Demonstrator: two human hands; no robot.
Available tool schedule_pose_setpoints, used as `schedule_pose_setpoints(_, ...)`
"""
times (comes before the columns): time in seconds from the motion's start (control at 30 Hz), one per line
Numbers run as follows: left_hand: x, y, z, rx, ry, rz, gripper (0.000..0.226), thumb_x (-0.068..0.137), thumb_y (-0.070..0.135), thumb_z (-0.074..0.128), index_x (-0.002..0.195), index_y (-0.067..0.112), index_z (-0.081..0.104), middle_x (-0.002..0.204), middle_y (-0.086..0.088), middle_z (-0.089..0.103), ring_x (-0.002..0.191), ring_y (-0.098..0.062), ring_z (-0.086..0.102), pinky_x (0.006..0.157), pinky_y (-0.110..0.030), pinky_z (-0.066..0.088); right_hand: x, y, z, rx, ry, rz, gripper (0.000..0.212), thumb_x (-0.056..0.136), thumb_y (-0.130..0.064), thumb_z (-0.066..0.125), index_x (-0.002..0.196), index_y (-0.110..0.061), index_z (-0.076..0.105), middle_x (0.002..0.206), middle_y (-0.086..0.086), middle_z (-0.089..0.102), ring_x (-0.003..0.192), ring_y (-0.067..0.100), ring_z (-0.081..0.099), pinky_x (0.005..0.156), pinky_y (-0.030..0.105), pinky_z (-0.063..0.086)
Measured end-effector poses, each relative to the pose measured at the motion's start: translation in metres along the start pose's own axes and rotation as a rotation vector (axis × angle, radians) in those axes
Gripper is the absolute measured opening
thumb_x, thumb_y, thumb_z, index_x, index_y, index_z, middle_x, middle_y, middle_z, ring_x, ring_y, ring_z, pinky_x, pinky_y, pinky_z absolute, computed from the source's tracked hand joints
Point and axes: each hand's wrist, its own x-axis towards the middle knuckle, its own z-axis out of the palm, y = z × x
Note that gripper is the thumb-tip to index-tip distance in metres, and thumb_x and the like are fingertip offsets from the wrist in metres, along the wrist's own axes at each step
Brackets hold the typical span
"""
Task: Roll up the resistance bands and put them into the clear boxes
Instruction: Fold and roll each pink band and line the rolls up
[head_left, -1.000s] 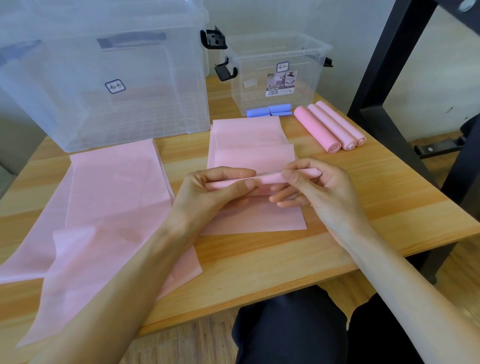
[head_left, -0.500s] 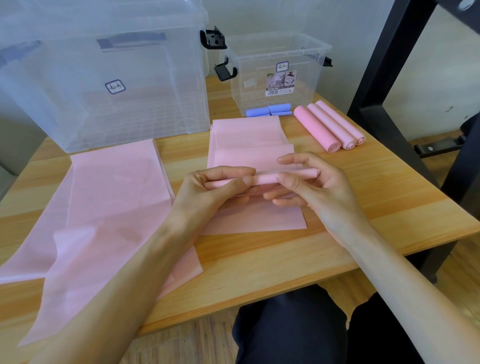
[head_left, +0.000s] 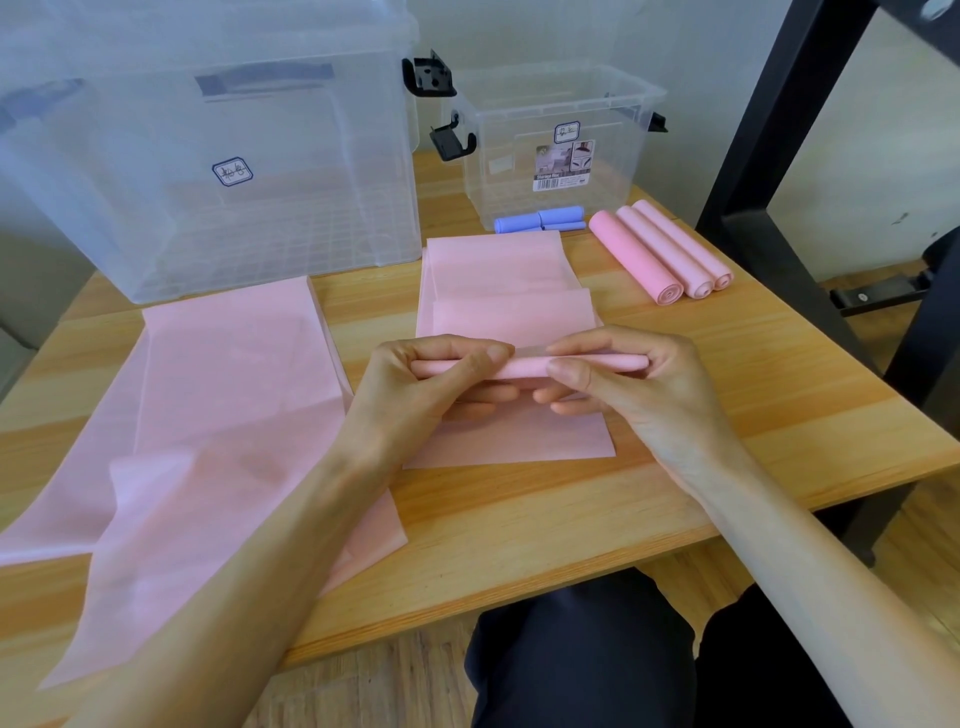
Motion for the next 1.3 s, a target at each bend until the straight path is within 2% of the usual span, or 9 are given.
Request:
schedule_pose_setpoints(0.13, 0.0009, -0.0009, -0.0016, 0.027, 0.012, 0.031, 0.018, 0.069, 0.030, 0.076, 0.086, 0.024, 0.081, 0.092, -0.003, 0.078, 0.087, -0.016, 0.073, 0.086, -0.029, 0.059, -0.0001, -0.0007, -0.0005, 0.004, 0.042, 0.023, 0.013, 0.083, -0.009, 0.071, 0.094, -0.003, 0.075, 0.083, 0.013, 0.076, 0.071, 0.029, 0.075, 0.062, 0.030, 0.062)
schedule_pose_setpoints(0.27, 0.0010, -0.0011, -0.0024, 0.015, 0.025, 0.054, 0.015, 0.071, 0.024, 0.075, 0.085, 0.020, 0.080, 0.088, -0.004, 0.078, 0.083, -0.015, 0.073, 0.082, -0.026, 0.059, -0.0003, -0.0012, 0.0004, -0.006, 0.015, 0.045, 0.018, 0.079, -0.011, 0.073, 0.095, -0.004, 0.075, 0.082, 0.013, 0.076, 0.072, 0.028, 0.075, 0.064, 0.031, 0.062)
schedule_pose_setpoints(0.37, 0.0002, -0.0003, -0.0014, -0.029, 0.006, 0.019, 0.019, 0.072, 0.022, 0.074, 0.089, 0.014, 0.077, 0.085, -0.009, 0.077, 0.082, -0.017, 0.075, 0.078, -0.024, 0.060, 0.0002, -0.0018, 0.0011, 0.028, -0.026, 0.057, 0.027, 0.075, -0.005, 0.076, 0.102, -0.006, 0.072, 0.088, 0.014, 0.076, 0.078, 0.029, 0.075, 0.069, 0.030, 0.062)
schedule_pose_setpoints(0.57, 0.0011, -0.0009, -0.0030, 0.036, 0.021, 0.055, 0.016, 0.067, 0.025, 0.078, 0.082, 0.020, 0.081, 0.089, -0.010, 0.077, 0.083, -0.021, 0.069, 0.085, -0.032, 0.058, -0.0001, -0.0016, 0.0004, -0.006, 0.011, 0.050, 0.014, 0.079, -0.008, 0.074, 0.091, -0.002, 0.074, 0.080, 0.014, 0.076, 0.069, 0.028, 0.075, 0.062, 0.030, 0.062)
schedule_pose_setpoints(0.73, 0.0005, -0.0010, -0.0030, 0.028, 0.027, 0.044, 0.017, 0.070, 0.024, 0.076, 0.084, 0.016, 0.079, 0.082, -0.008, 0.077, 0.076, -0.016, 0.073, 0.073, -0.023, 0.060, -0.0006, -0.0024, 0.0007, -0.004, -0.022, 0.068, 0.022, 0.076, -0.008, 0.076, 0.097, -0.004, 0.074, 0.084, 0.015, 0.076, 0.074, 0.029, 0.075, 0.067, 0.032, 0.062)
schedule_pose_setpoints(0.83, 0.0007, -0.0008, -0.0031, 0.047, 0.021, 0.046, 0.016, 0.069, 0.026, 0.077, 0.084, 0.020, 0.080, 0.084, -0.007, 0.077, 0.080, -0.016, 0.072, 0.079, -0.025, 0.059, -0.0003, -0.0019, 0.0013, -0.009, -0.026, 0.057, 0.017, 0.078, -0.003, 0.075, 0.095, -0.002, 0.074, 0.084, 0.015, 0.076, 0.074, 0.029, 0.075, 0.067, 0.032, 0.062)
schedule_pose_setpoints(0.93, 0.0000, -0.0010, -0.0032, 0.071, -0.009, 0.079, 0.016, 0.068, 0.022, 0.079, 0.084, 0.022, 0.080, 0.084, -0.005, 0.077, 0.080, -0.016, 0.071, 0.082, -0.027, 0.058, -0.0001, -0.0020, 0.0009, -0.038, -0.001, 0.061, 0.011, 0.079, -0.009, 0.074, 0.089, -0.004, 0.075, 0.078, 0.014, 0.075, 0.069, 0.029, 0.074, 0.063, 0.032, 0.062)
schedule_pose_setpoints(1.13, 0.0012, -0.0018, -0.0036, 0.060, 0.038, 0.073, 0.012, 0.068, 0.025, 0.078, 0.079, 0.020, 0.080, 0.084, -0.005, 0.077, 0.080, -0.018, 0.070, 0.084, -0.034, 0.057, -0.0003, -0.0028, 0.0017, -0.011, -0.009, 0.054, 0.019, 0.075, -0.007, 0.076, 0.093, -0.006, 0.075, 0.081, 0.014, 0.076, 0.070, 0.028, 0.075, 0.064, 0.030, 0.062)
schedule_pose_setpoints(1.3, 0.0007, -0.0003, -0.0027, 0.046, 0.001, 0.060, 0.017, 0.065, 0.026, 0.079, 0.081, 0.021, 0.081, 0.086, -0.005, 0.077, 0.082, -0.019, 0.070, 0.086, -0.032, 0.057, -0.0003, -0.0023, 0.0010, -0.041, 0.033, 0.058, 0.016, 0.081, -0.018, 0.072, 0.093, -0.008, 0.076, 0.081, 0.011, 0.076, 0.065, 0.027, 0.074, 0.058, 0.030, 0.061)
